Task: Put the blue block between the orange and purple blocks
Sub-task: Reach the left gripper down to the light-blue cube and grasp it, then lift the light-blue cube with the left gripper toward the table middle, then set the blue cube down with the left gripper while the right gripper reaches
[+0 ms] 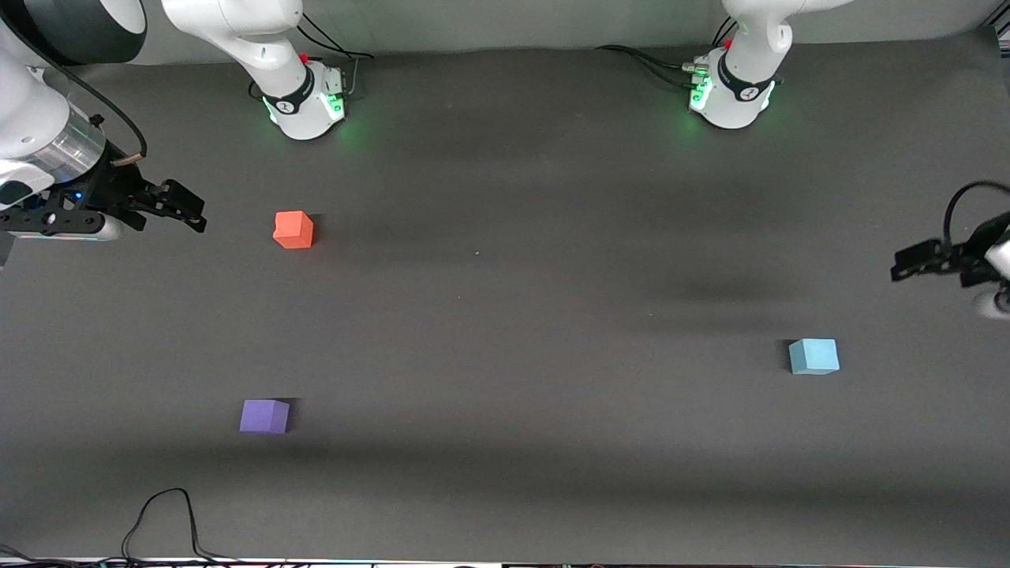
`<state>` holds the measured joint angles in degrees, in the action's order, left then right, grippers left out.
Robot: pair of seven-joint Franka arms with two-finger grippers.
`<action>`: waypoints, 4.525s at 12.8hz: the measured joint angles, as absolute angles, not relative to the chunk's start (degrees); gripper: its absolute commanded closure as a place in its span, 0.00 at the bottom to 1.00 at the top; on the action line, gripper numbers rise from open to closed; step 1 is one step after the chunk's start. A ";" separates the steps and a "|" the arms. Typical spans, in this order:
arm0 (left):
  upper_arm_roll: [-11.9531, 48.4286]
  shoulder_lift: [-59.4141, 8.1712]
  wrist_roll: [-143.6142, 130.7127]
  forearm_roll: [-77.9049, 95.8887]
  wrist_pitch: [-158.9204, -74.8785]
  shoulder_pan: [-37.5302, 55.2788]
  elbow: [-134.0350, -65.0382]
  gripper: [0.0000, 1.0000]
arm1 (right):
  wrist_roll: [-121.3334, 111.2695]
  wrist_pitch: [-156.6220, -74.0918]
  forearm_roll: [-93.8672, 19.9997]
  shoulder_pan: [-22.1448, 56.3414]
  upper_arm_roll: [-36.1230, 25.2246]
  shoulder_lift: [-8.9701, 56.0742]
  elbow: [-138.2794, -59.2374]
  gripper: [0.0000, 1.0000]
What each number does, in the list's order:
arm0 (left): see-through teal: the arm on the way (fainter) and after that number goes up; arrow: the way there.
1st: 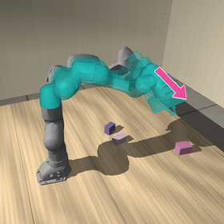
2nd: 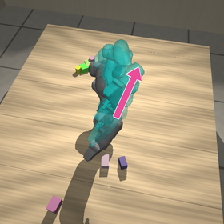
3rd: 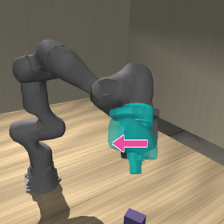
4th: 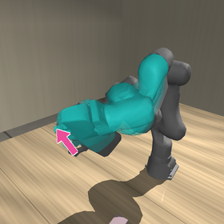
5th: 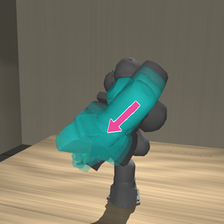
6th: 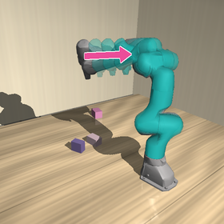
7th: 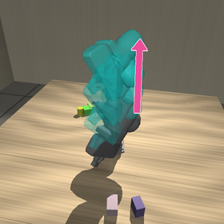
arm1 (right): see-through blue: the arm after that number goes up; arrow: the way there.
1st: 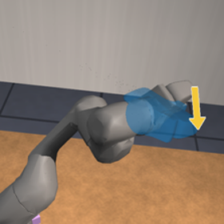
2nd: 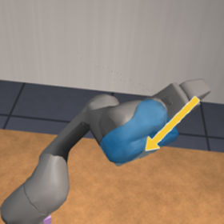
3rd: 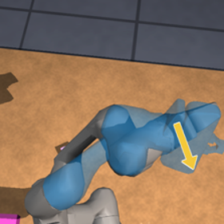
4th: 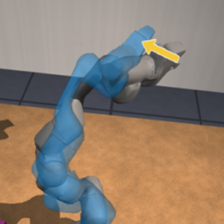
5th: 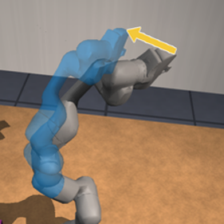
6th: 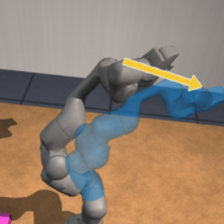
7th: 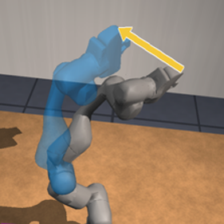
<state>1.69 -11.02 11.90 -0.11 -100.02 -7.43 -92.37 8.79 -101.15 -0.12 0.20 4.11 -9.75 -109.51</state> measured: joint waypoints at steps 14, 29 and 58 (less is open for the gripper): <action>1.61 -32.89 11.90 -0.14 -143.60 -8.11 -108.65 0.00 | 8.78 -102.83 -0.12 -0.56 3.80 -9.32 -112.18 0.00; 1.78 -25.41 4.82 -0.11 -114.31 -4.71 -91.89 0.55 | 8.77 -103.37 -0.12 -0.57 2.91 -9.85 -112.32 0.00; 1.66 -37.80 -42.03 6.32 -109.33 34.37 -72.58 0.00 | 24.54 -107.12 -1.51 2.74 17.45 -4.73 -110.81 0.00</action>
<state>1.66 -37.80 -42.03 6.32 -109.33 34.37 -72.58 24.54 -107.12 -1.51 2.74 17.45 -4.73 -110.81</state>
